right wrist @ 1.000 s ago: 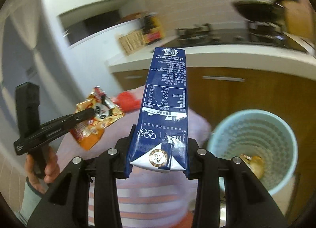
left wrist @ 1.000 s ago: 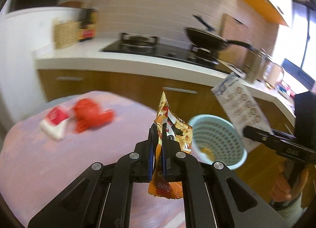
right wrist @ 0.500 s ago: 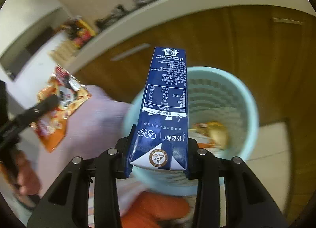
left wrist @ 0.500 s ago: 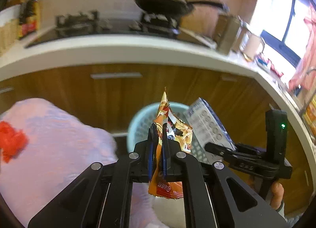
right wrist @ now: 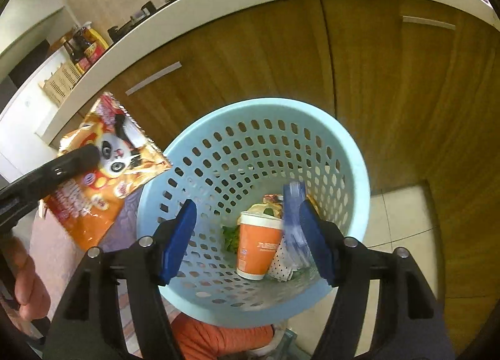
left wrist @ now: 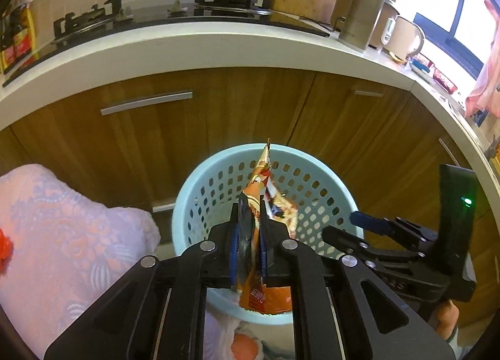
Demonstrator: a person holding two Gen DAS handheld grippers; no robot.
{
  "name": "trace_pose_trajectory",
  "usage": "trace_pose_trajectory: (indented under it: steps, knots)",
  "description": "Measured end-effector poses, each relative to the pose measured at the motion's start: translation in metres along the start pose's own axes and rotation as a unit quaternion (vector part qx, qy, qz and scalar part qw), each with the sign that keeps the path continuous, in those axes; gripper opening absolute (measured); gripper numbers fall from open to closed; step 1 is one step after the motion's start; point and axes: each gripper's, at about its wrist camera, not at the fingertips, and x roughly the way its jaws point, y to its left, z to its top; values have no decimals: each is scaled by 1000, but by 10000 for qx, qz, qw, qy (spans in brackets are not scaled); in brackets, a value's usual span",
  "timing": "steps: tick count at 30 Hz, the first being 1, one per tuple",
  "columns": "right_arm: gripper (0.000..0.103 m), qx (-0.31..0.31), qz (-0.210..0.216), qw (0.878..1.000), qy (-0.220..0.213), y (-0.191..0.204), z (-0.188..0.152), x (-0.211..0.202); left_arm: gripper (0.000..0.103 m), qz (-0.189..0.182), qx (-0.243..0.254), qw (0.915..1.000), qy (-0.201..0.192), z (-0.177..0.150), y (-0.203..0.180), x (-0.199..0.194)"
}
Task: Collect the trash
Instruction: 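Carry the snack bag and carton over the wastebasket and open both tools, then move both open tools back toward the table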
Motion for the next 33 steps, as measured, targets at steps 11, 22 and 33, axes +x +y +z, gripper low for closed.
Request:
trace_pose_trajectory:
  steps: [11,22,33]
  knots:
    - [65,44,157,9995,-274,5,5,-34,67,223,-29,9997,-8,-20,11,-12]
    - [65,-866,506,9936,-509,94,0,-64,72,554,-282,9949,-797,-65,57,-124]
    - [65,-1778,1260,9743,-564,218,-6,-43,78,1272,-1297,9733,-1402,-135,157,-210]
